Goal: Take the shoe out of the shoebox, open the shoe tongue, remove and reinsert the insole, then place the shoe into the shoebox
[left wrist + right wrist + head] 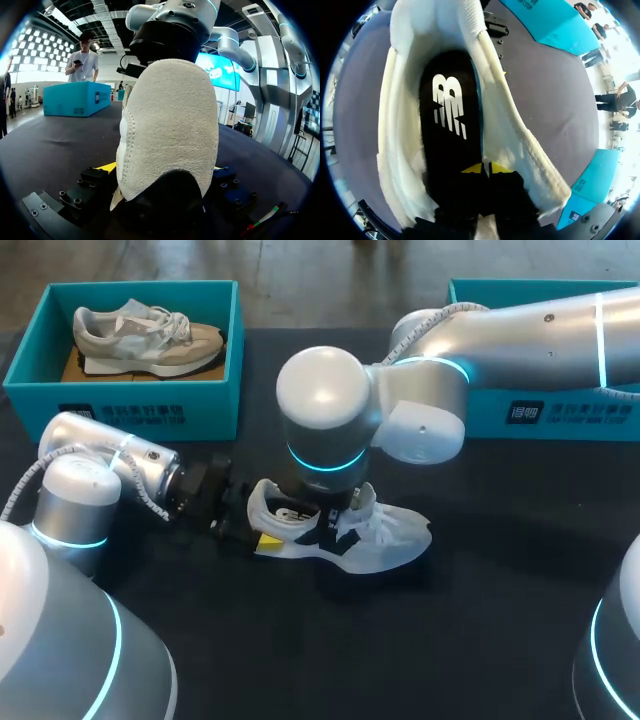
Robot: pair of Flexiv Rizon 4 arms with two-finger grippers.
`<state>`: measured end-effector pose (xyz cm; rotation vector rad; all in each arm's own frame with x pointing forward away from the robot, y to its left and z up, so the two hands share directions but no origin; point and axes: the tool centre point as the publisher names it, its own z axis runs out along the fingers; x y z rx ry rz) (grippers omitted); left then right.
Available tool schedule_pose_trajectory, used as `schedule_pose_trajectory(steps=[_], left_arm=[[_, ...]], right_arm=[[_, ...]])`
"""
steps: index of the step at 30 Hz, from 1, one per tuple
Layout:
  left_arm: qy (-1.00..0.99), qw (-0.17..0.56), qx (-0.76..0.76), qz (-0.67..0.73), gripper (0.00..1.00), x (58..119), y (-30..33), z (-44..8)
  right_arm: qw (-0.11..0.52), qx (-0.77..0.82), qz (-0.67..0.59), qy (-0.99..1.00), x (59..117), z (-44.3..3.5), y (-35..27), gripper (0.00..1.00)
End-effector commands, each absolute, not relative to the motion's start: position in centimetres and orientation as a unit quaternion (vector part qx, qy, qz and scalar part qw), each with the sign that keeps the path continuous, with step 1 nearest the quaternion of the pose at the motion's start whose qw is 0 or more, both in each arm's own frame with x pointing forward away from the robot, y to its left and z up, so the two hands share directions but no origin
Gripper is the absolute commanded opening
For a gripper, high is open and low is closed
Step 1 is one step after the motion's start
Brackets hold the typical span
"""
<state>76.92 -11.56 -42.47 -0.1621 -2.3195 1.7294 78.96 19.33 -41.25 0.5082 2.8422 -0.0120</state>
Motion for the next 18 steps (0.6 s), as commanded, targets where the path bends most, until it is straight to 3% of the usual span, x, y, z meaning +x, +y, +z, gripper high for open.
schedule_pose_trajectory(steps=[1, 11, 18], left_arm=[[-0.795, 0.122, -0.056, 0.592, 0.0, 77.0, -11.7, -42.2], [-0.795, 0.122, -0.056, 0.592, 0.0, 77.0, -11.7, -42.2], [-0.795, 0.122, -0.056, 0.592, 0.0, 77.0, -11.7, -42.2]], right_arm=[[0.125, 0.175, -0.005, 0.977, 78.3, -42.7, 19.7, 0.66], [0.088, 0.169, -0.007, 0.982, 76.6, -44.0, 20.5, 0.49], [0.057, 0.159, -0.002, 0.986, 75.7, -45.3, 21.3, 0.49]])
